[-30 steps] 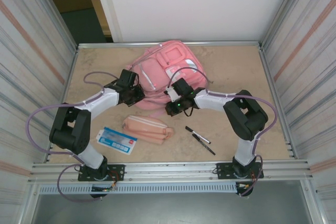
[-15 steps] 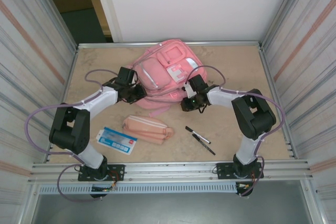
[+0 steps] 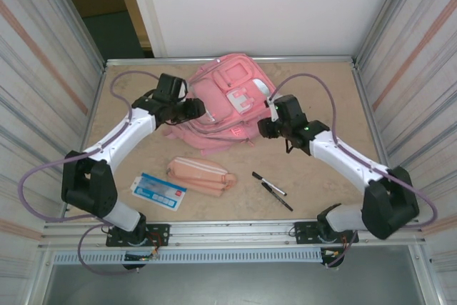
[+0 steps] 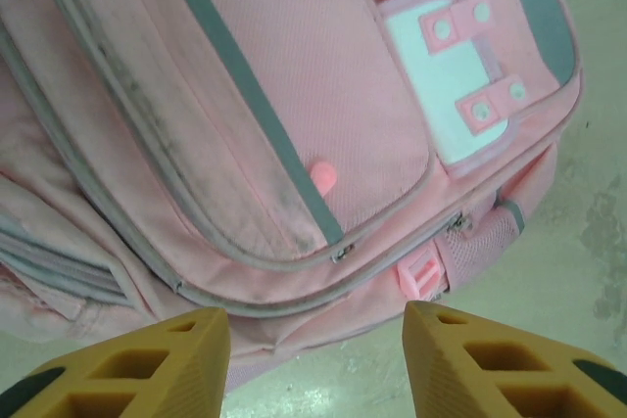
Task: Pack the student bag
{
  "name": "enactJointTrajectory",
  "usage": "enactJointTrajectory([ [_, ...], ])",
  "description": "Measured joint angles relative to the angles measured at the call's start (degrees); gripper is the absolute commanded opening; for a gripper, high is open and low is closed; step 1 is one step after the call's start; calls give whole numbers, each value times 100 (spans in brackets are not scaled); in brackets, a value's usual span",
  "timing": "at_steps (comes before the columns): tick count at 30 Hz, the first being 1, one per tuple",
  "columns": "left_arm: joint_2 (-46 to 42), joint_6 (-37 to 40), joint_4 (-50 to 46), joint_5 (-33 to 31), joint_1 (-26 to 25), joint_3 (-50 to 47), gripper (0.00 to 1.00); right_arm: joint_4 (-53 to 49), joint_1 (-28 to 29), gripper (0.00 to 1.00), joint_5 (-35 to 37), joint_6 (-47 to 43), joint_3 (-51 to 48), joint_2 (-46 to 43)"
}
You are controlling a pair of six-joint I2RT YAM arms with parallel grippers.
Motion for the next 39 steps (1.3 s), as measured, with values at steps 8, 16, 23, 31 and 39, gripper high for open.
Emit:
enactJointTrajectory([
  [8,1029,-70,-70,-223,66,378,53,98,-514,99,223,376,-166,-789],
  [16,1456,-531,199,-345,254,376,42,-136,-693,100,-951,501,79,129],
  [23,1591,-798,632,15,433,492,0,-476,-378,84,-1355,243,776,1357],
  [31,1272,-868,669,363,391,496,0,-1143,-586,78,-2236,-269,2133,2708],
  [39,1204,-922,669,765,299,511,0,-1832,-649,62,-2350,-940,2844,3630],
])
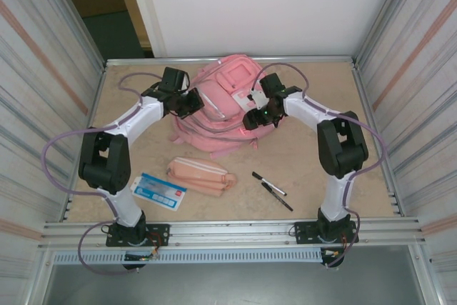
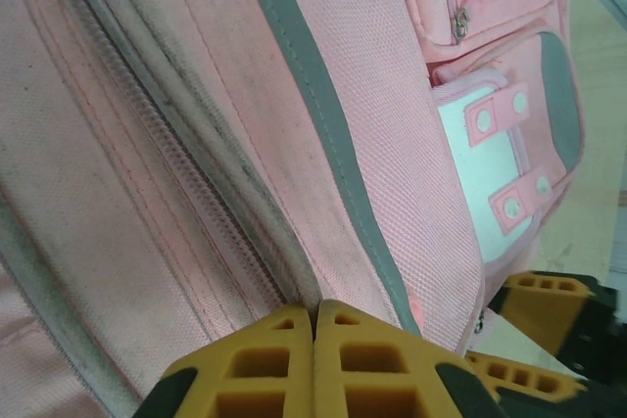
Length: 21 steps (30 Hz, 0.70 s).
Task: Pack the student bag
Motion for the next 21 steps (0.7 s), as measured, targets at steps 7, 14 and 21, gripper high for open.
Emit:
enactJointTrajectory([
  [7,13,-39,-2,219,-52,136,0,-245,-61,27,-85,-341,81,162],
  [14,59,-81,4,293,-101,201,0,-308,-81,10,-131,-450,26,52],
  [21,153,-103,63,278,-140,201,0,-1139,151,3,544,-435,426,11],
])
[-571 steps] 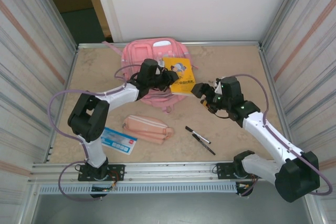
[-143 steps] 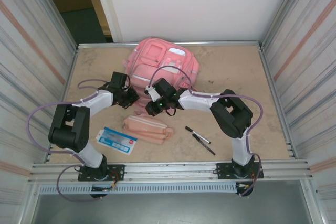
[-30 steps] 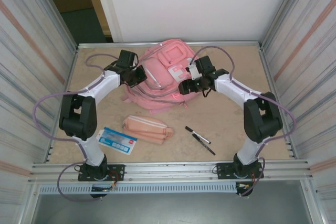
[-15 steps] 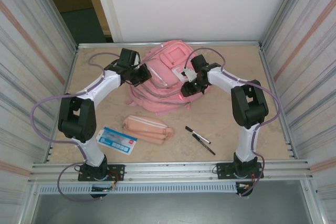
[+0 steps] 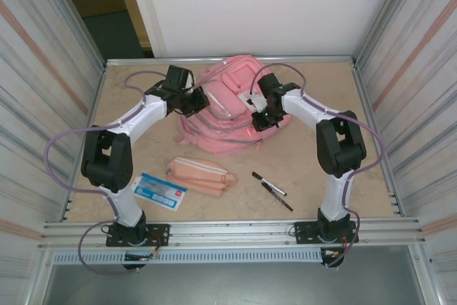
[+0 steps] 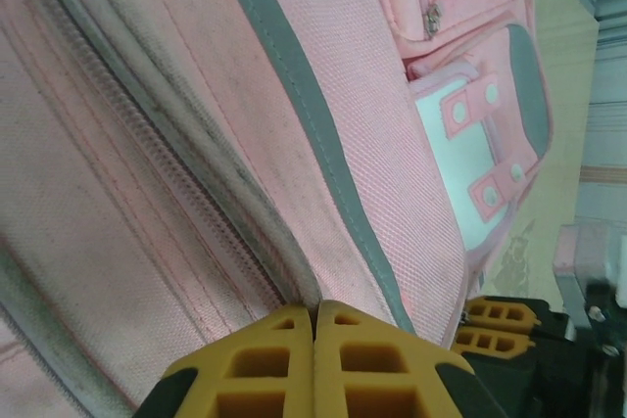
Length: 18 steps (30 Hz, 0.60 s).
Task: Pack the student bag
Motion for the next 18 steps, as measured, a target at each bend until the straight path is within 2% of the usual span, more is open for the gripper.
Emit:
enactJointTrajectory([
  [1,24,-2,22,2,0,0,0,-205,57,0,118,4,125,4],
  [6,74,-94,153,2,0,0,0,-861,221,1,289,2,404,39],
  [12,74,-321,476,-68,2,-70,0,-1311,192,7,-848,46,595,153],
  [18,153,-603,916,-223,0,-153,0,-1513,275,9,-1937,358,870,632],
])
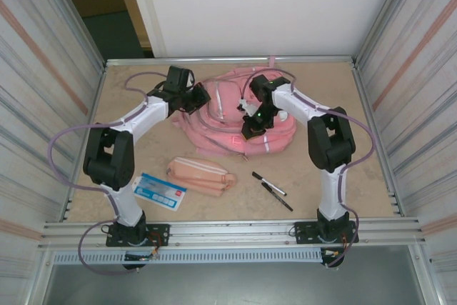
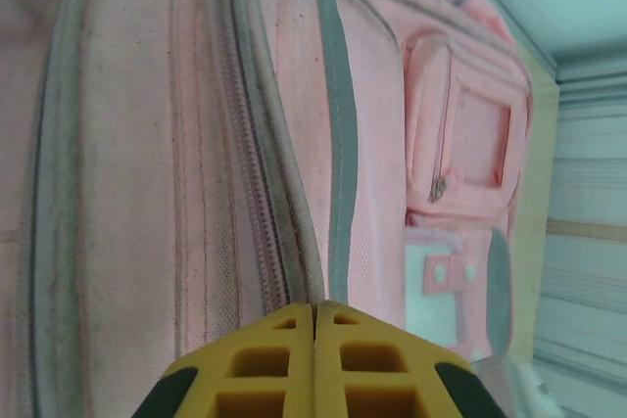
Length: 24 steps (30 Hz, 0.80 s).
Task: Pack the student bag
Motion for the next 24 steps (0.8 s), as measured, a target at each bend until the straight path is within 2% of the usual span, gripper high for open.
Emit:
enactJointTrajectory([
  [4,149,-157,271,-72,-11,0,0,133,269,18,-223,455,61,114],
  [7,229,-212,426,-120,-68,0,0,468,531,20,-326,874,57,116],
  [15,487,-256,590,-116,-146,31,0,1860,658,18,-450,2076,-640,-76],
  [24,525,-404,857,-118,-149,-81,0,2568,850,24,-278,2870,-691,-61],
])
